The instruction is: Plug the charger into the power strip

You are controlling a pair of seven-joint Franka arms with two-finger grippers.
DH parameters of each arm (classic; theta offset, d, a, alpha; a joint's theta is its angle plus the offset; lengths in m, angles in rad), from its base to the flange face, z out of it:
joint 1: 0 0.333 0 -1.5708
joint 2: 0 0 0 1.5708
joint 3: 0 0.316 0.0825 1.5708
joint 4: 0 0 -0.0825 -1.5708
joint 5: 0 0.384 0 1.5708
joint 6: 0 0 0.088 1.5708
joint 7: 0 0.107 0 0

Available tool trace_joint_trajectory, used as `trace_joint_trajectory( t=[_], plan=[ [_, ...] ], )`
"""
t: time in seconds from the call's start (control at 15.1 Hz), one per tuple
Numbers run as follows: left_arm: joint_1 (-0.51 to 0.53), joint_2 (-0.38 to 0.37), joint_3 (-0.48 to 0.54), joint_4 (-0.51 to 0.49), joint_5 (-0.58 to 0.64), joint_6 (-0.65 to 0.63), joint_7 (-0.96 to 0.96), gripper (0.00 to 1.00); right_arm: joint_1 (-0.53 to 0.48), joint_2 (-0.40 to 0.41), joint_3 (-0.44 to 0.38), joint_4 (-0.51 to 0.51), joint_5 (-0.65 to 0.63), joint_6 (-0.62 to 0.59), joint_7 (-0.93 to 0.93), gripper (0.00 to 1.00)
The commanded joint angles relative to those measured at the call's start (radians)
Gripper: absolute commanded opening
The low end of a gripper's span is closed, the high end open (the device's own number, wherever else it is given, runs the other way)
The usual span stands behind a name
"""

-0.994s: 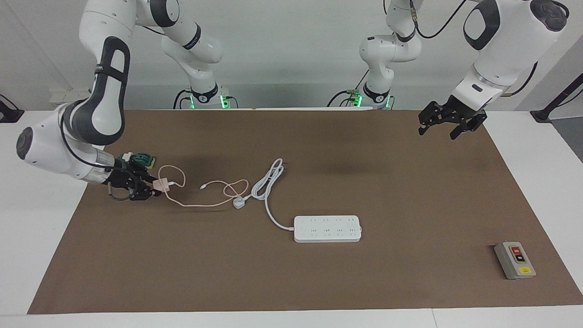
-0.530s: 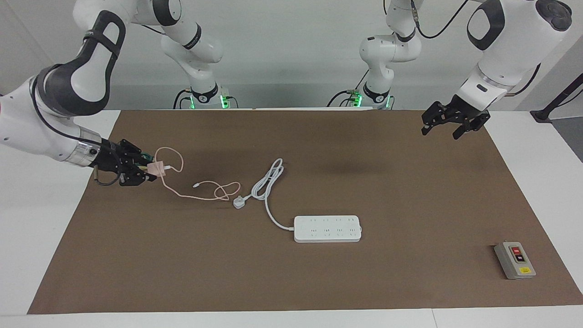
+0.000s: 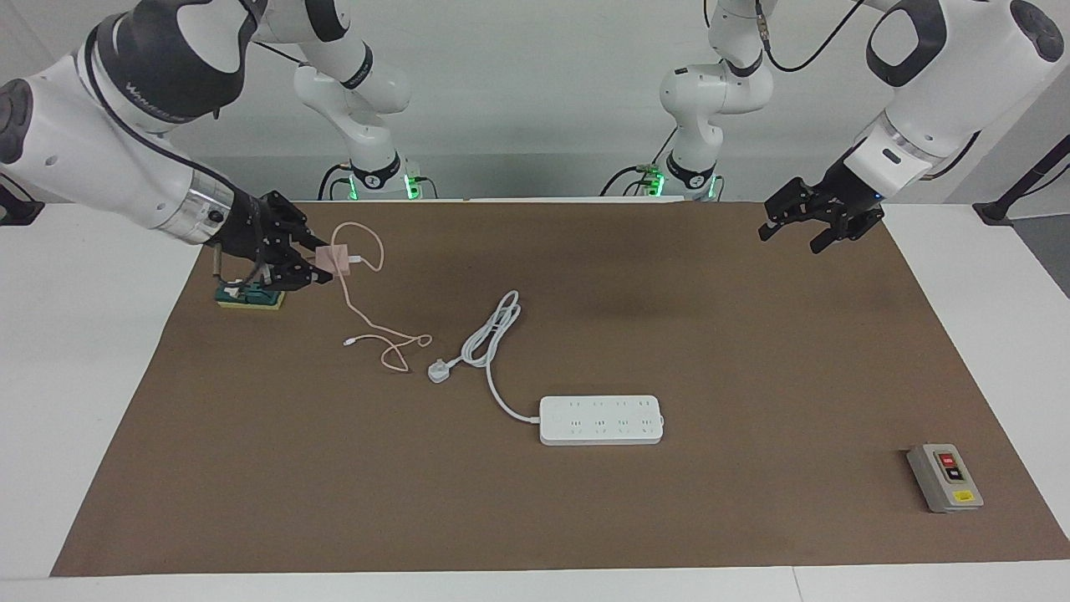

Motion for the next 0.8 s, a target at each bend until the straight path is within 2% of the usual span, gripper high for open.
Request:
trace_joint_trajectory(
  t=[0.0, 0.4, 0.53, 0.73],
  plan=[
    [0.014, -0.022, -0.003, -0.018, -0.058, -0.019, 0.001, 1.0, 0.026, -0.063, 0.0, 0.001, 0.017, -0.024, 0.065, 0.0],
    [0.04, -0.083, -0.003, -0.149, -0.278, 0.039, -0.002, 1.0, 0.035, -0.169, 0.007, 0.001, 0.069, -0.063, 0.153, 0.0],
    [0.066, -0.114, -0.003, -0.229, -0.422, 0.051, -0.002, 1.0, 0.096, -0.182, 0.004, -0.003, 0.039, 0.007, 0.189, 0.0],
    [0.067, -0.163, -0.003, -0.321, -0.555, 0.085, 0.0, 1.0, 0.106, -0.231, 0.009, -0.092, 0.025, 0.116, 0.207, 0.0]
  ],
)
